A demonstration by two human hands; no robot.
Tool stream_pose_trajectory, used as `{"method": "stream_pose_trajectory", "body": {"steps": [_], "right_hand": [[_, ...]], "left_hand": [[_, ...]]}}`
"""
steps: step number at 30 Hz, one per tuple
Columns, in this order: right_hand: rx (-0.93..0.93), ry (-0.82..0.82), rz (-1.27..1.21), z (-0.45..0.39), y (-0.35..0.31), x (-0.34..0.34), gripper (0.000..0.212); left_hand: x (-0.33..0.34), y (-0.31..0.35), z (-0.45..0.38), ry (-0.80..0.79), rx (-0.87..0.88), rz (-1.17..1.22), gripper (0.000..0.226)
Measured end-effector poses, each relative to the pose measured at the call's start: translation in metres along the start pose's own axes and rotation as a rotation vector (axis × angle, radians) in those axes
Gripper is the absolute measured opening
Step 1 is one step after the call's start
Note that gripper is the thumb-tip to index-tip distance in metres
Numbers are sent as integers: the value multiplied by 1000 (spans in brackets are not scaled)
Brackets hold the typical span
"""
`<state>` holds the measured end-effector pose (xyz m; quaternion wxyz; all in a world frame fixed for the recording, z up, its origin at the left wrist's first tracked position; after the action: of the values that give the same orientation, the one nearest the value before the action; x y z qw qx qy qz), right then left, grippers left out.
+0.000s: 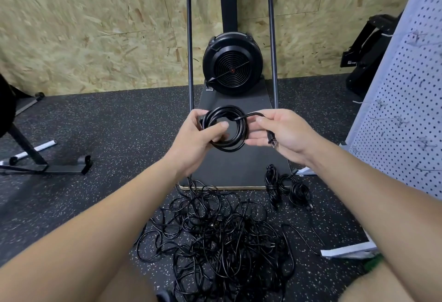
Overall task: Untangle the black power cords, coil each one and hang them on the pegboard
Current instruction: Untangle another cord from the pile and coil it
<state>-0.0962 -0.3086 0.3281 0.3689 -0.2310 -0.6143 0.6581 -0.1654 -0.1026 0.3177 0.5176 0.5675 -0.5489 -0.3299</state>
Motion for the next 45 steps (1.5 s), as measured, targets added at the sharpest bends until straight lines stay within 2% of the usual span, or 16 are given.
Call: {"method": "stream_pose_trajectory", "body": {"steps": [6,10,13,16,18,22,24,27,31,33,35,37,39,43,45], "right_hand": [[-27,-78,51,-2,-3,10,33],[2,-188,46,5,-7,11,36],[55,-234,56,8,-2,9,34],[76,-255,83,8,4,9,33],[68,-251,55,6,6,12,32],[51,-163,-22,1,5,5,33],[61,-100,-56,-1,7,-2,34],[83,-28,-75,-1,11,-13,21],[45,48,26,-1,13,-20,13],[-8,146,237,-1,13,-23,19],[-64,272,538,1,9,-20,25],[-113,391,726,5,4,-14,31],[-124,459,794,7,2,-5,40],[42,393,832,5,19,12,81],[59,391,836,4,21,17,87]], "left_hand": [[-7,0,8,199,106,-498,31],[-4,3,11,150,117,-738,31],[2,9,17,18,125,-919,34],[19,11,30,-220,185,-869,64],[32,14,38,-298,259,-835,71],[46,23,38,-332,422,-810,60],[42,22,34,-349,442,-848,58],[37,15,31,-347,442,-927,54],[38,10,31,-356,451,-967,44],[36,9,30,-319,461,-1016,38],[31,8,29,-232,464,-1102,33],[26,7,26,-131,456,-1175,31],[20,7,22,-54,437,-1211,28],[19,5,20,-8,411,-1228,25],[21,2,22,-11,398,-1211,24]]}}
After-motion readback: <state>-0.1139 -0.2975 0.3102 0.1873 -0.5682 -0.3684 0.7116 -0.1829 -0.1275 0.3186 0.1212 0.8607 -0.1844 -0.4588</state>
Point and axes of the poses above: each hand's wrist, its own z-axis away from the middle knuckle, its own x-axis out of the palm, y = z × x, the point moved 4 cm from there along -z, towards the middle knuckle, and after that the axes turned 7 degrees about x, right-handed, at the moved point
